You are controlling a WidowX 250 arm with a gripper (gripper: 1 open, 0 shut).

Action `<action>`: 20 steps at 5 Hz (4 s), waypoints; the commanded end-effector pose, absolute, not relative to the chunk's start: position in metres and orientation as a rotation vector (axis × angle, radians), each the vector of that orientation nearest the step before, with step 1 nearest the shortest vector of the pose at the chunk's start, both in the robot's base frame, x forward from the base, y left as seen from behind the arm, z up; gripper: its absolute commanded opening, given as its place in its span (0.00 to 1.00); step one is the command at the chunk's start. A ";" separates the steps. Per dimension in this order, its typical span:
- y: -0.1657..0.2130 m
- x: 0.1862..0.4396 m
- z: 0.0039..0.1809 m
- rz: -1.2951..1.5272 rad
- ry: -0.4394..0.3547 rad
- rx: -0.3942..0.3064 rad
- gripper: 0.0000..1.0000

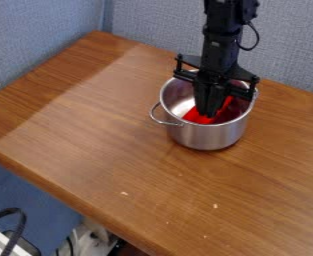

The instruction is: Move the red object from the metal pot to the table

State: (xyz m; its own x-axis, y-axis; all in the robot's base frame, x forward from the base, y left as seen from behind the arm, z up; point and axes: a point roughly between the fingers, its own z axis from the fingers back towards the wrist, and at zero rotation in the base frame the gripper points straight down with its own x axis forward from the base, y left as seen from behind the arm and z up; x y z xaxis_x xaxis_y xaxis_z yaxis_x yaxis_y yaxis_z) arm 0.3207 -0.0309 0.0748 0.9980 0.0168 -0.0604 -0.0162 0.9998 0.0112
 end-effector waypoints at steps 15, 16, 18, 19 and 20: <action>-0.031 0.326 0.088 0.038 -0.001 -0.029 0.00; -0.032 0.326 0.093 0.035 -0.008 -0.030 0.00; -0.034 0.326 0.103 0.028 -0.023 -0.035 0.00; -0.035 0.325 0.105 0.025 -0.026 -0.035 1.00; -0.037 0.325 0.104 0.024 -0.027 -0.034 1.00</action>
State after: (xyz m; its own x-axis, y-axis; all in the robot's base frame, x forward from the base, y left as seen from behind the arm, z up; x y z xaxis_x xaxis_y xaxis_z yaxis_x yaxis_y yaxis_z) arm 0.3190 -0.0301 0.0757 0.9972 0.0398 -0.0638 -0.0410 0.9990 -0.0179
